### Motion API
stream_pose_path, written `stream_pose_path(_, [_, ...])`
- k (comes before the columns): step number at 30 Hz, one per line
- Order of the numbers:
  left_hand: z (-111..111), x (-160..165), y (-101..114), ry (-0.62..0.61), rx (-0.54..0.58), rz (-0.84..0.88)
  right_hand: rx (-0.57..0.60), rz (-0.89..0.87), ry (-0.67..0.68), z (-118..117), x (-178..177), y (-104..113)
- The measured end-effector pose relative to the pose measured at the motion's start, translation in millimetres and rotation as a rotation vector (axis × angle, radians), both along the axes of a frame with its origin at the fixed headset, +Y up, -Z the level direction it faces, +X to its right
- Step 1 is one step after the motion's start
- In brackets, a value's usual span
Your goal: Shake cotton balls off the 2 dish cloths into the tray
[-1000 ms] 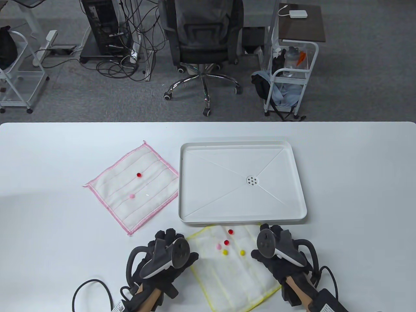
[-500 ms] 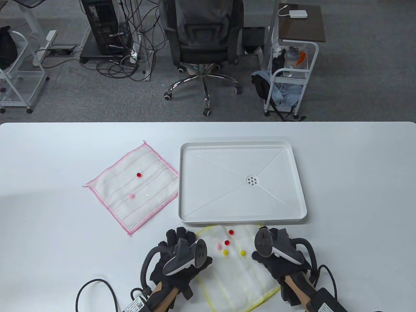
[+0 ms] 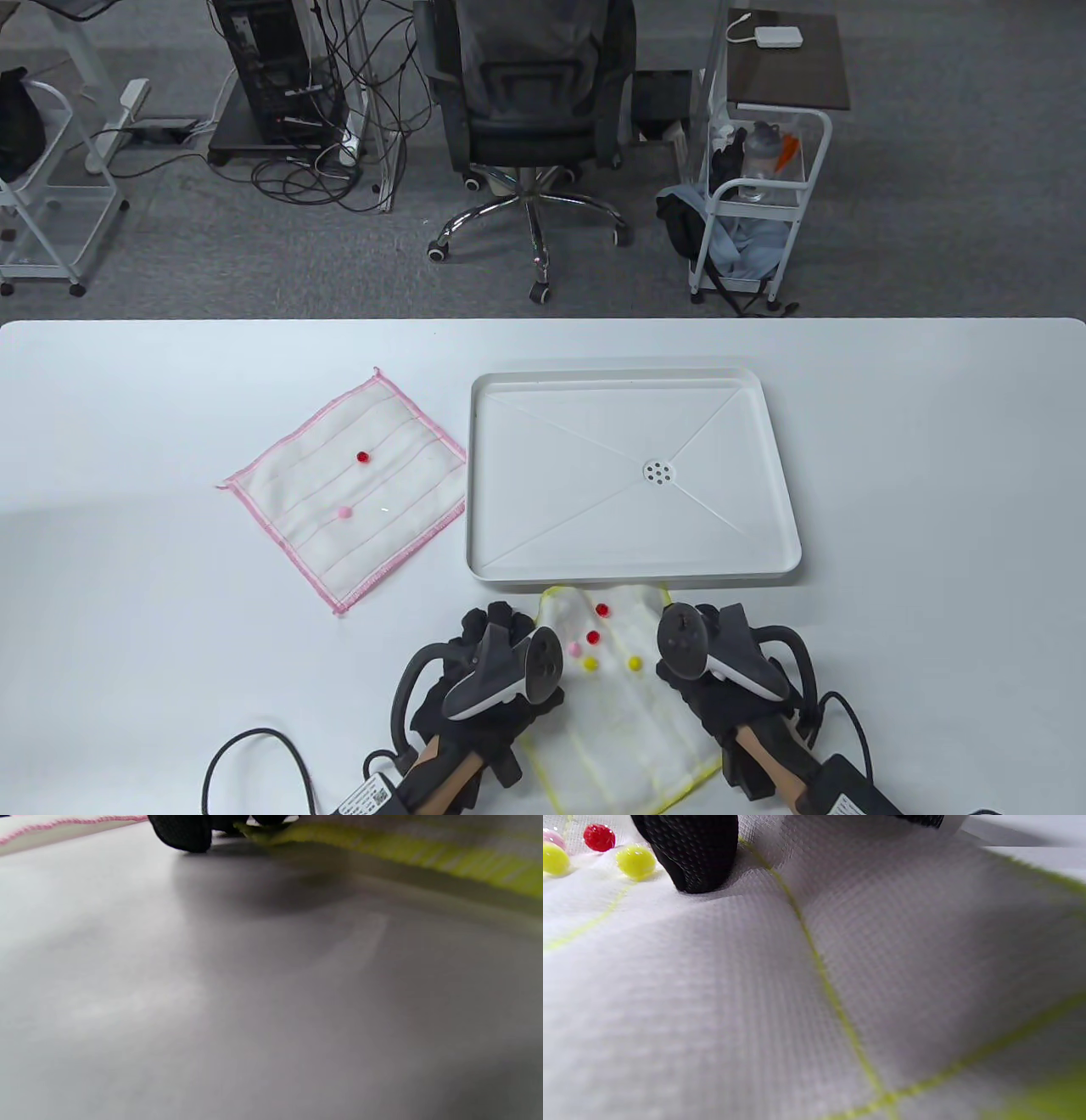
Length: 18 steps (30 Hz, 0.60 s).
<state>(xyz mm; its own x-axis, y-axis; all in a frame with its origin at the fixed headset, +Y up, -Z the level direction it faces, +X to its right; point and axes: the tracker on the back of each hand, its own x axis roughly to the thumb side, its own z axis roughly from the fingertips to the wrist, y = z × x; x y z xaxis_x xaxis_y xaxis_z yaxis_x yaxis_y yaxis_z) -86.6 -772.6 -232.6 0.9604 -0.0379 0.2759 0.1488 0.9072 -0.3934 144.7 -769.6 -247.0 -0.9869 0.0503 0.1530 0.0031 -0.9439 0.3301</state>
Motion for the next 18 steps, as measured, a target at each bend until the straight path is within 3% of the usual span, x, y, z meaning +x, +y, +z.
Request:
stream_pose_path(14, [-1,2,17,0.049,-0.049,0.233,-0.037,-0.148,-0.023,4,1,7])
stream_pose_path(18, [-6,-6,14,0.054,-0.128,0.295,-0.063,-0.219,-0.023,5,2,6])
